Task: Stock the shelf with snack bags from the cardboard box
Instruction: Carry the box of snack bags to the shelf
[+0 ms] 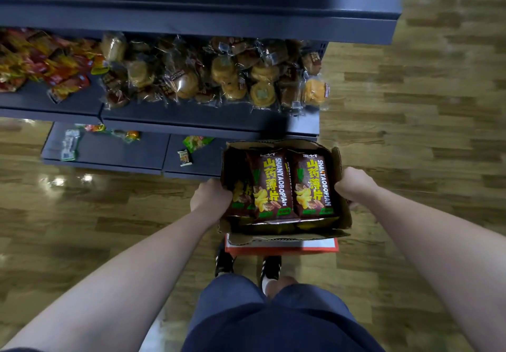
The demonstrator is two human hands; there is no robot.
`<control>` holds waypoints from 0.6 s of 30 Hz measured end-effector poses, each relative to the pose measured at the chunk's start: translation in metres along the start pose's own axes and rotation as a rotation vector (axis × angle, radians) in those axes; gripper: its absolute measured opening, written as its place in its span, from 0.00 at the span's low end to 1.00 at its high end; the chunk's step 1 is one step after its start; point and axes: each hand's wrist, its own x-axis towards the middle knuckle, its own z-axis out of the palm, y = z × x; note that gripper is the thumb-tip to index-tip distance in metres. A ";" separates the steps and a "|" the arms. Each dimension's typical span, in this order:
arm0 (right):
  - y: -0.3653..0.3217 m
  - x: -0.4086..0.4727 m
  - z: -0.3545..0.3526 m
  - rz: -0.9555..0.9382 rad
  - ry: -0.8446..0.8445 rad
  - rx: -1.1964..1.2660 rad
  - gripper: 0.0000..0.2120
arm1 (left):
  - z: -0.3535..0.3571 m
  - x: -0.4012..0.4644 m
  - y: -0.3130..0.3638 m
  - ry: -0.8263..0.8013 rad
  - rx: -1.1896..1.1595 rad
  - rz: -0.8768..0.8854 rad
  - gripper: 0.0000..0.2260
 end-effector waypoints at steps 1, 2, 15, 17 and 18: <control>0.001 0.001 -0.001 0.001 -0.010 0.004 0.06 | 0.002 0.000 0.003 0.000 0.016 -0.010 0.09; 0.002 0.003 -0.002 0.002 -0.016 0.008 0.06 | 0.004 0.000 0.005 -0.001 0.031 -0.019 0.10; 0.017 0.012 -0.004 -0.001 0.005 0.052 0.05 | 0.006 0.006 0.021 0.014 0.038 -0.007 0.14; 0.017 0.013 -0.003 -0.002 0.013 0.058 0.06 | 0.004 0.008 0.023 0.031 0.034 0.017 0.13; 0.017 0.014 -0.003 -0.009 0.030 0.049 0.07 | 0.003 0.008 0.024 0.044 0.033 0.023 0.12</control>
